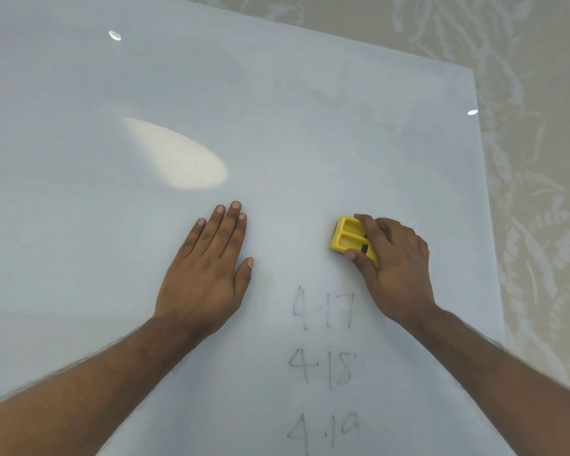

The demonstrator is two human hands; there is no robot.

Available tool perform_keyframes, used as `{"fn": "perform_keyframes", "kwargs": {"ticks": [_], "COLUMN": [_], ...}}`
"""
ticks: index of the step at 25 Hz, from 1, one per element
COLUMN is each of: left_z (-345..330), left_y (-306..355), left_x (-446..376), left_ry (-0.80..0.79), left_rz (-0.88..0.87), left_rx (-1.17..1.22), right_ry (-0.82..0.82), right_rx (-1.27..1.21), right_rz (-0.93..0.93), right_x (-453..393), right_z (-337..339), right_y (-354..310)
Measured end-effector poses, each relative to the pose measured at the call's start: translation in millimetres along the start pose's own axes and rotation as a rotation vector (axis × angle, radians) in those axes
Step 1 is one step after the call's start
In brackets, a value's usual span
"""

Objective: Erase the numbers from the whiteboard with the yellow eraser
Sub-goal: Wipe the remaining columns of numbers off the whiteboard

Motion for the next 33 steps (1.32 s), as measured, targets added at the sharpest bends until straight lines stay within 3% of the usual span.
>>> {"fn": "perform_keyframes", "kwargs": {"ticks": [11,18,25,33], "left_z": [-5,0,4,5], "left_y": [7,15,25,29], "left_x": [17,37,60,70], "left_ry": [-0.076,-0.076,-0.078,-0.075], "left_rz": [0.056,0.061,0.045,0.047], "left_rx": [-0.007,0.023,0.033,0.05], "right_ry": [-0.104,-0.225,-0.038,-0.084], "right_rx": [-0.03,-0.051,-0.019,-0.052], "right_rz": [0.072,0.249,0.057,0.12], "right_x": [83,106,51,56], "right_z": [12,10,4,-5], "right_y": [-12,-22,-29,-67]}}
Point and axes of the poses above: each hand's wrist, its own x-axis away from the middle knuckle, its own z-axis out of the back of the hand, y = z × x, the point moved 6 cm from there along -x, towards the middle knuckle, and after that the axes turned 9 degrees about y, right-handed, at the moved point
